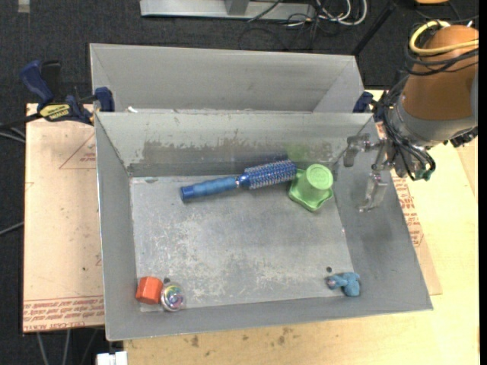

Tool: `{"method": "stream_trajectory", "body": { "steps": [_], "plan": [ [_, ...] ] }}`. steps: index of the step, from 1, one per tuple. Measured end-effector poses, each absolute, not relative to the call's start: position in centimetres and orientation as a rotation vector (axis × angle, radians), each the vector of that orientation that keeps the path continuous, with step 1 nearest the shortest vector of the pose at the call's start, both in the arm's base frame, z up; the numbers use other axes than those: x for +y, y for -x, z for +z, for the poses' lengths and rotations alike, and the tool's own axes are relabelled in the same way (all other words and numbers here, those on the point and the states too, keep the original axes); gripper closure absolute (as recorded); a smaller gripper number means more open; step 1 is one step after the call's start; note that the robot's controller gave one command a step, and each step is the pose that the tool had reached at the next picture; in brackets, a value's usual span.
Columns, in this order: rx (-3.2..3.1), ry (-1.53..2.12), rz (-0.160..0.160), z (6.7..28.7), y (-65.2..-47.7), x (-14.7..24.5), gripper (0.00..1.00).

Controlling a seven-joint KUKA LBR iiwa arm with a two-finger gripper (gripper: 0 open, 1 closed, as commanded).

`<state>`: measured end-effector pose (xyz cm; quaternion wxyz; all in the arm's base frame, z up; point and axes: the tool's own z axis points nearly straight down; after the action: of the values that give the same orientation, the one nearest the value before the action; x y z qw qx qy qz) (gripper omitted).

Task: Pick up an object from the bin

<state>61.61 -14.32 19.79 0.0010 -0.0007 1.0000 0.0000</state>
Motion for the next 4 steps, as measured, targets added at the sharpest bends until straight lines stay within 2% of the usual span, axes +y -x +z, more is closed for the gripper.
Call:
{"method": "stream_trajectory", "body": {
  "steps": [1, 2, 3, 4],
  "plan": [
    [3.144, -0.059, 0.007, 12.6, -63.7, -9.2, 0.00],
    [3.110, -0.153, -0.002, 9.3, -65.8, -9.2, 0.00],
    [3.098, -0.282, -0.004, 8.2, -66.4, -8.8, 0.00],
    [3.097, -0.281, -0.001, 8.5, -66.6, -8.7, 1.00]
  ]
}}
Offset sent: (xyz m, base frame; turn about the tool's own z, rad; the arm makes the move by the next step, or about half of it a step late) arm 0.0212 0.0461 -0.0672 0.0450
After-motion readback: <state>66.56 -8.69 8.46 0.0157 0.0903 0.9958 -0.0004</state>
